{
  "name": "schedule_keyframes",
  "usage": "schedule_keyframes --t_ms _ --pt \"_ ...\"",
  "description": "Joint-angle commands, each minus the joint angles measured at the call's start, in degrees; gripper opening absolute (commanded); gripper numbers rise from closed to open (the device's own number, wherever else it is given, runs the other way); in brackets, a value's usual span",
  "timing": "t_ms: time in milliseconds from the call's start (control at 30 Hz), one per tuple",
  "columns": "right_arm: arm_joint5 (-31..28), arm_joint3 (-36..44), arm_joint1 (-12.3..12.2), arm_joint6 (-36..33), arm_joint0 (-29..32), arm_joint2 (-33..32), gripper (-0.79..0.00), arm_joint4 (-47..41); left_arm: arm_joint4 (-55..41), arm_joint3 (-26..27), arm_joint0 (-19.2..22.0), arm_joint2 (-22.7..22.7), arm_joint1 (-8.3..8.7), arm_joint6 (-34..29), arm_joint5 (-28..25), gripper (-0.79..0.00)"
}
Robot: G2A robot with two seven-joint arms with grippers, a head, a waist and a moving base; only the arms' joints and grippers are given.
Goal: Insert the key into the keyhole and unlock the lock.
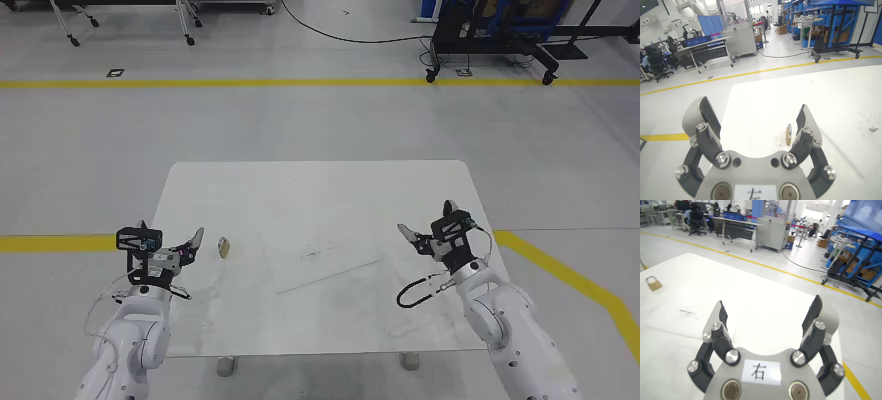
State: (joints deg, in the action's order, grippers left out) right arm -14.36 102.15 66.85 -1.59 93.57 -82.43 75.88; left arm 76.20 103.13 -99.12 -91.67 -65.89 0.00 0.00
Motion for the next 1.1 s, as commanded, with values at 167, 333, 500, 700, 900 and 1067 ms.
schedule_keyframes --t_ms 167,333,500,700,900,1067 --pt "-6.8 -2.5 1.0 -2.8 -5.9 10.7 0.000 -0.1 0.0 0.0 0.0 0.0 0.00 0.0 0.0 0.000" --pt "-13.2 -7.1 1.7 -5.0 -11.2 16.7 0.000 0.1 0.0 0.0 0.0 0.0 0.00 0.0 0.0 0.000" --pt "-18.4 -12.6 2.5 -7.9 -16.1 21.8 0.000 -0.4 0.0 0.0 0.0 0.0 0.00 0.0 0.0 0.000" --pt "-21.9 -21.2 4.1 -9.2 -23.9 28.9 -0.231 1.8 0.0 0.0 0.0 0.0 0.00 0.0 0.0 0.000" --pt "-17.5 -30.7 6.6 -7.3 -31.0 35.0 -0.369 5.3 0.0 0.0 0.0 0.0 0.00 0.0 0.0 0.000" --pt "-15.3 -36.3 8.2 -6.3 -34.7 37.8 -0.413 5.8 0.0 0.0 0.0 0.0 0.00 0.0 0.0 0.000"
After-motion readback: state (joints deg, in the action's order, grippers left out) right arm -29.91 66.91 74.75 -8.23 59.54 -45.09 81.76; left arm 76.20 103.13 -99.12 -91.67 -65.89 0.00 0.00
